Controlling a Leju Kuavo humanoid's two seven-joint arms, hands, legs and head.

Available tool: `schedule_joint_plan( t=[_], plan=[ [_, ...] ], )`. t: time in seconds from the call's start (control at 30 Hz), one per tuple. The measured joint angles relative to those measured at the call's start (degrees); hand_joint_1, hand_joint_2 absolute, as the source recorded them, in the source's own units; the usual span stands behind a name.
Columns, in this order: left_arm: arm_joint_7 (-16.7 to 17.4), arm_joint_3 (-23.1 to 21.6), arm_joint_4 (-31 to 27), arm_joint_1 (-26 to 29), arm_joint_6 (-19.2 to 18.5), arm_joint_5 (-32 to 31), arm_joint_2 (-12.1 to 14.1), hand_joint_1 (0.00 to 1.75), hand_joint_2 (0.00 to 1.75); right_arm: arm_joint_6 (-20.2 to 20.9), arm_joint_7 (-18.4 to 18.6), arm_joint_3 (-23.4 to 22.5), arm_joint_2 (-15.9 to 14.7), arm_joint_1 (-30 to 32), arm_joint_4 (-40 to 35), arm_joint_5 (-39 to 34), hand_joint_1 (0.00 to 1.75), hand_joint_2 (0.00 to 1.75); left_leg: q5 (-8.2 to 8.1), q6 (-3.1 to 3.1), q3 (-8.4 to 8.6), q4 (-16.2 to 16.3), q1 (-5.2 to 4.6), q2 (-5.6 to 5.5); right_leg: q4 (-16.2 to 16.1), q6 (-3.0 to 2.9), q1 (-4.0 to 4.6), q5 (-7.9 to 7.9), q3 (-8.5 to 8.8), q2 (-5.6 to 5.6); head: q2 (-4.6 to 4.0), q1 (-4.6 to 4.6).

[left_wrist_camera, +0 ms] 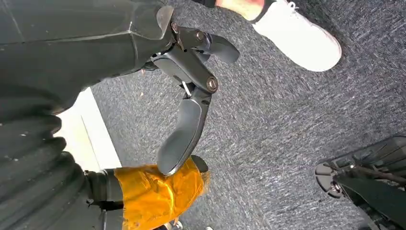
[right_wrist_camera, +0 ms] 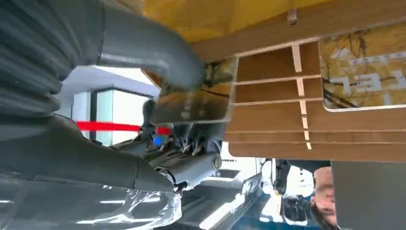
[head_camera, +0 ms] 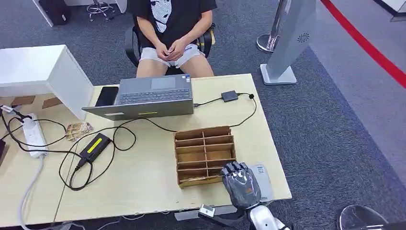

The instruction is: Pass the card to the sensor for recognition and then transmit it.

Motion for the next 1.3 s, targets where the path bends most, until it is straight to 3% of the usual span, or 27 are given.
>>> schedule_joint_plan(
  t=[0.4,0.57,0.77,1.0,1.1,1.23,1.3],
  plan=[
    [0.2,0.0,0.0,-0.1,0.0,0.0,0.0,0.00,1.75,-0.9,1.1,-0.8,0.0,-0.1,0.0,1.8,1.73,1.75,0.00,0.00,0.00,0.0,0.00,-0.01,0.0,0.00,0.00,0.00,0.01,-0.01,0.02,0.00],
    [0.2,0.0,0.0,-0.1,0.1,0.0,0.0,0.00,1.75,-4.7,0.5,-1.7,0.0,0.8,-2.2,2.8,1.75,1.75,0.00,0.00,0.00,0.0,0.00,0.00,0.0,0.00,0.00,0.00,0.00,0.00,0.00,0.00],
    [0.2,0.0,0.0,-0.1,0.1,0.0,0.0,0.00,1.75,-5.4,0.4,-2.6,0.0,1.6,-5.0,3.0,1.75,1.75,0.00,0.00,0.00,0.0,0.00,0.00,0.0,0.00,0.00,0.00,0.00,0.00,0.00,0.00],
    [-0.3,0.0,0.0,0.2,0.5,0.3,0.0,0.00,1.75,-6.5,-3.9,-5.2,0.0,4.6,-14.2,2.3,1.75,1.75,0.00,0.00,-0.01,0.0,0.00,-0.01,0.0,0.00,0.00,0.00,0.00,-0.01,0.00,0.00],
    [-0.3,0.0,0.0,0.3,0.6,0.4,0.0,0.00,1.75,-6.4,-7.9,-6.3,0.0,5.2,-18.3,-5.0,1.75,1.75,0.00,0.00,-0.04,0.0,0.00,0.01,0.0,0.00,0.00,0.00,0.00,0.00,0.00,0.02],
    [-0.3,0.0,0.0,0.3,0.4,-0.1,0.0,0.00,1.75,-3.9,-12.3,-6.1,0.0,1.8,-20.0,-21.4,1.75,1.75,0.00,0.00,-0.01,0.0,0.00,0.03,0.0,0.00,0.00,0.02,0.00,0.02,0.00,0.02],
    [-0.4,0.0,0.0,0.2,0.3,-0.1,0.0,0.00,1.75,-3.0,-12.9,-6.2,0.0,-0.1,-20.1,-22.4,1.75,1.75,0.01,0.00,0.03,0.0,0.00,0.03,0.0,-0.01,0.00,0.03,0.04,0.01,0.00,0.00]
  ],
)
